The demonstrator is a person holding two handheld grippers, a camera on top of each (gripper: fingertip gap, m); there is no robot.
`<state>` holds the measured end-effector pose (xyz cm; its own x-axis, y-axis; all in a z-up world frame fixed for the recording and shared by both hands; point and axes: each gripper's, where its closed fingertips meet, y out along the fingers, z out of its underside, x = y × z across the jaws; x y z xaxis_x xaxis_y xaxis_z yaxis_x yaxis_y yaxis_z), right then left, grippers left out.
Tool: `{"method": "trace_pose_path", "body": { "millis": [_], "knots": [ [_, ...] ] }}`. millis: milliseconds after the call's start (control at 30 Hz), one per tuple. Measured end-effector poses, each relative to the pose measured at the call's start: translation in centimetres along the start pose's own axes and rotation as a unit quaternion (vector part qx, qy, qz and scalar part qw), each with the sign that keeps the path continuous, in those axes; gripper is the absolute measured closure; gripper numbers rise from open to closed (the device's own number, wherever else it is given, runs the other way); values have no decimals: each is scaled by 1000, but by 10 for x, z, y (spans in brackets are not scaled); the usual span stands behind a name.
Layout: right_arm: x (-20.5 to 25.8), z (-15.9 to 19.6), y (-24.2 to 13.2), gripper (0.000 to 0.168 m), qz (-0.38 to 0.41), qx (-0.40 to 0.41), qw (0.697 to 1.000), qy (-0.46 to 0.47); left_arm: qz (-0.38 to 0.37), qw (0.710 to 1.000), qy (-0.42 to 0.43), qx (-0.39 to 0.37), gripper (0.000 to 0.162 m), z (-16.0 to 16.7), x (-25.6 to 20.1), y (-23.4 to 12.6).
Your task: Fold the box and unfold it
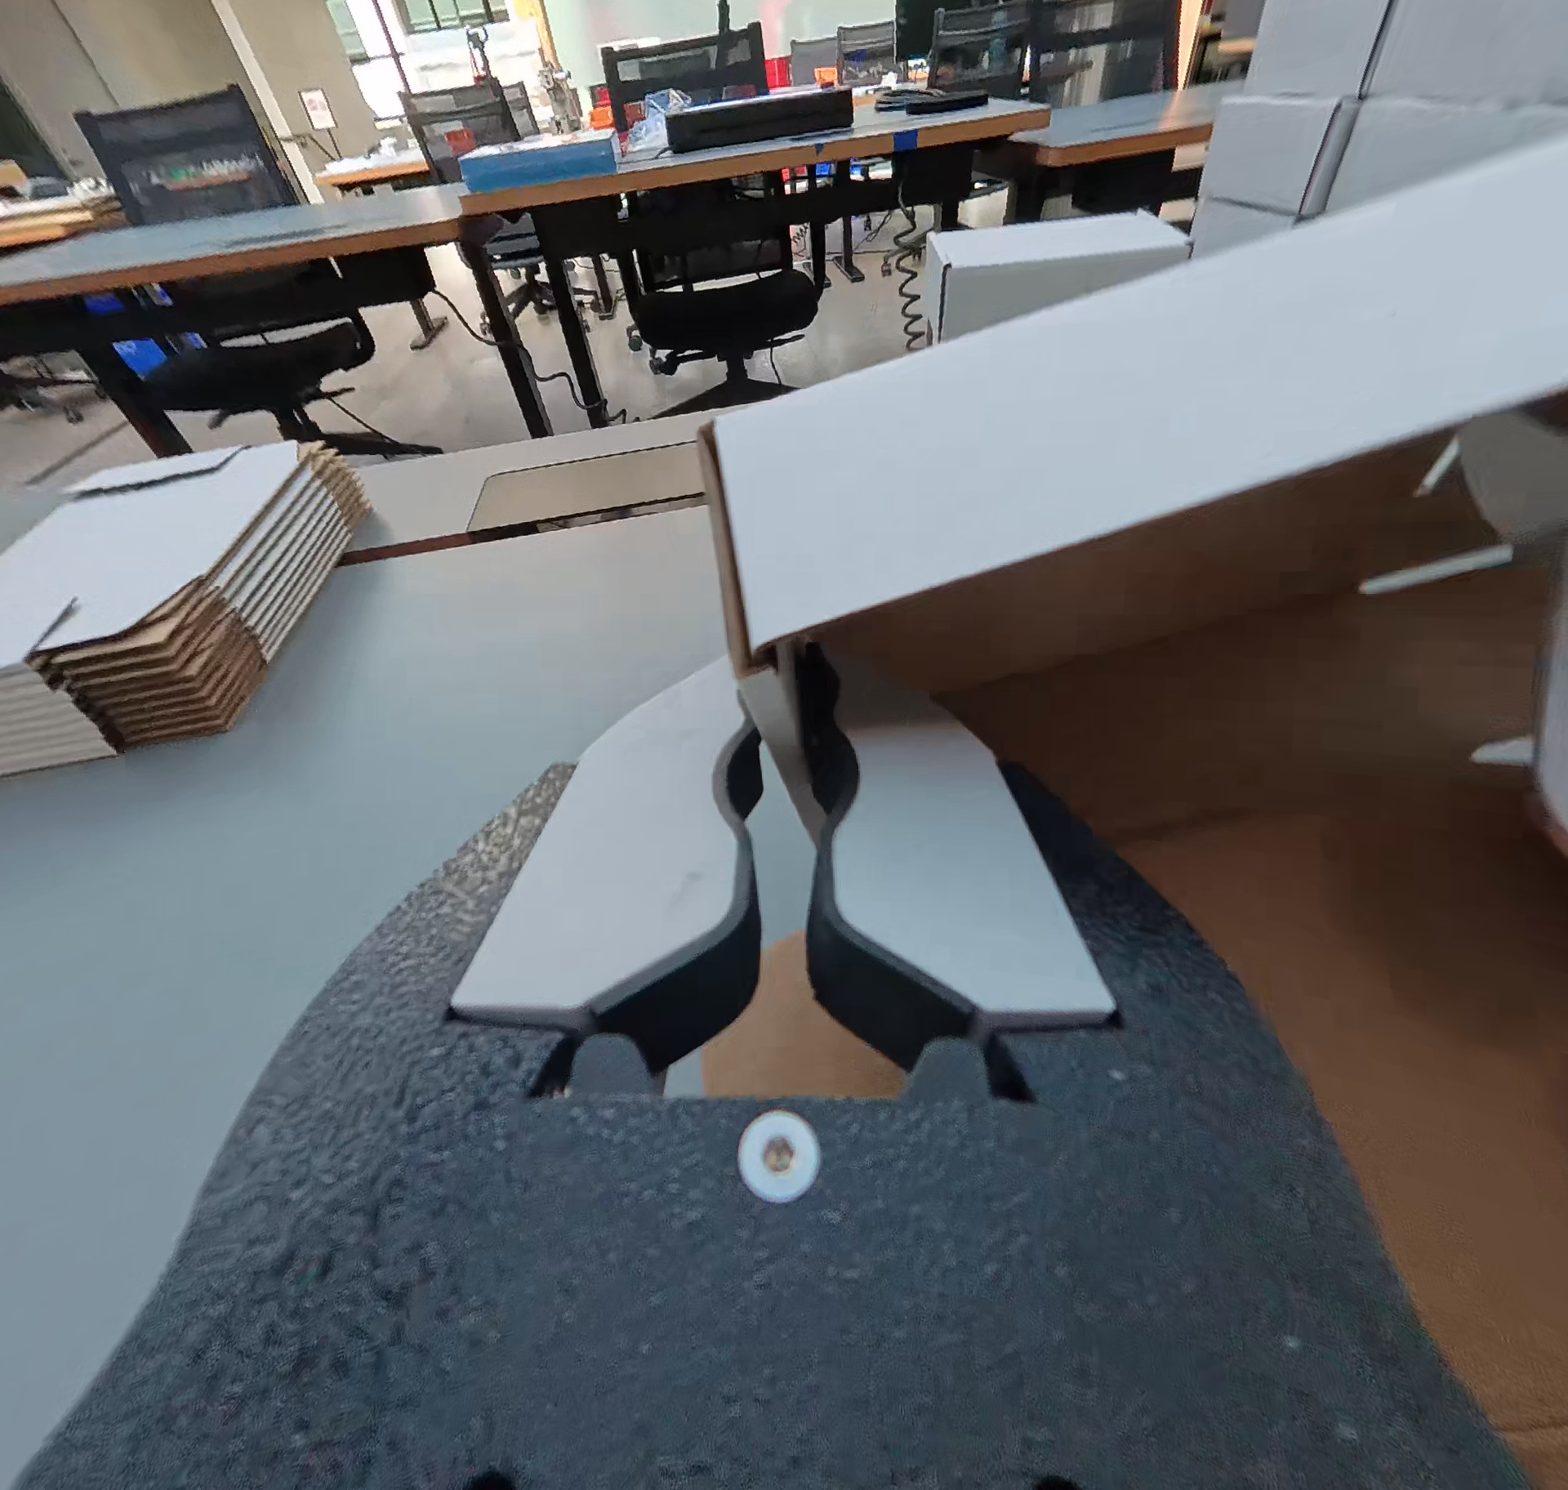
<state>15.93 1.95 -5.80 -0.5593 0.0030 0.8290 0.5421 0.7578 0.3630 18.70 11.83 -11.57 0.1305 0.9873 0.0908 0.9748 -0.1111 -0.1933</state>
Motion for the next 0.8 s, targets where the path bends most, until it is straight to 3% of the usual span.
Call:
{"method": "trace_pose_path", "body": {
  "millis": [133,233,333,433,533,600,667,800],
  "knots": [
    [-17,-6,-20,168,133,38,970,-200,0,998,-62,5,157,-12,24,2],
    [-17,-31,-40,168,227,25,901,-369,5,997,-80,14,157,-9,34,4],
    [-28,-55,-52,168,310,44,808,-499,38,996,-74,37,157,0,25,6],
    [-33,-66,-50,168,327,79,763,-552,58,997,-38,40,156,2,16,4],
    [-37,-71,-47,168,327,112,746,-569,74,997,-11,37,155,0,10,3],
    [-44,-73,-45,168,321,139,747,-566,123,992,-22,34,156,-2,-4,1],
    [-51,-72,-44,168,307,166,761,-547,99,994,-13,50,156,3,0,3],
    [-43,-66,-45,168,279,154,773,-549,64,993,-77,58,157,7,15,8]
  ]
}}
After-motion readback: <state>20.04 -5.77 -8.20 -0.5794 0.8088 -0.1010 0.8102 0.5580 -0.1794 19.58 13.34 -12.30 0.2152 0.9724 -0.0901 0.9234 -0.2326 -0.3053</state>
